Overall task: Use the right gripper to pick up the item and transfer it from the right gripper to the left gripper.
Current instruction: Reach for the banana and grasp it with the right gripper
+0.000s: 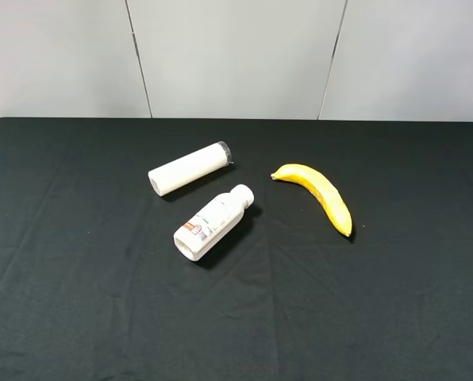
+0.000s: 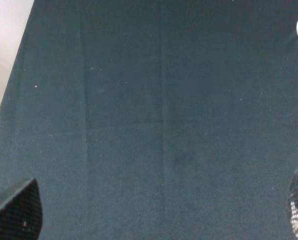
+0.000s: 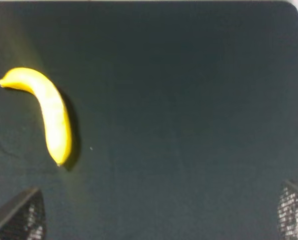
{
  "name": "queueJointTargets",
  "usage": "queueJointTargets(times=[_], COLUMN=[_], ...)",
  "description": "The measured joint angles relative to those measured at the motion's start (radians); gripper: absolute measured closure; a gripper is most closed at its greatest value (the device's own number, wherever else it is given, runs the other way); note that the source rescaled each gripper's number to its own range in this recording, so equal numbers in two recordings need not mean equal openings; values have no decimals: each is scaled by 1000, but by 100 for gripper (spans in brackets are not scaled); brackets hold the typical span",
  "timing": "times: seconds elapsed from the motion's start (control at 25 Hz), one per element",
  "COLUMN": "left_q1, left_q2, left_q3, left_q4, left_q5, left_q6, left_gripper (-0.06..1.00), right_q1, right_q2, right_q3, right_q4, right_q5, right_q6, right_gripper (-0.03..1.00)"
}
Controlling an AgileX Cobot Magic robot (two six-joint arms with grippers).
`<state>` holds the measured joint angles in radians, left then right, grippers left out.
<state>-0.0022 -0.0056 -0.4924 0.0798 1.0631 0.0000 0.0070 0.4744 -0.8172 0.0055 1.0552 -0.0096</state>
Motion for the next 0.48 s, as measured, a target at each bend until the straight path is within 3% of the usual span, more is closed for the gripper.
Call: queueJointTargets(times=[0.48], left_q1=[0], left_q2=[0], left_q3=[0], left_q4=[0], left_q5=[0], left_q6=[0], left_gripper=[-2], right_q1=[236], right_q2=[468], right_q3=[-187], right_q4=[-5], right_q5=[-1], right_q6=[-25], right_gripper=[-3])
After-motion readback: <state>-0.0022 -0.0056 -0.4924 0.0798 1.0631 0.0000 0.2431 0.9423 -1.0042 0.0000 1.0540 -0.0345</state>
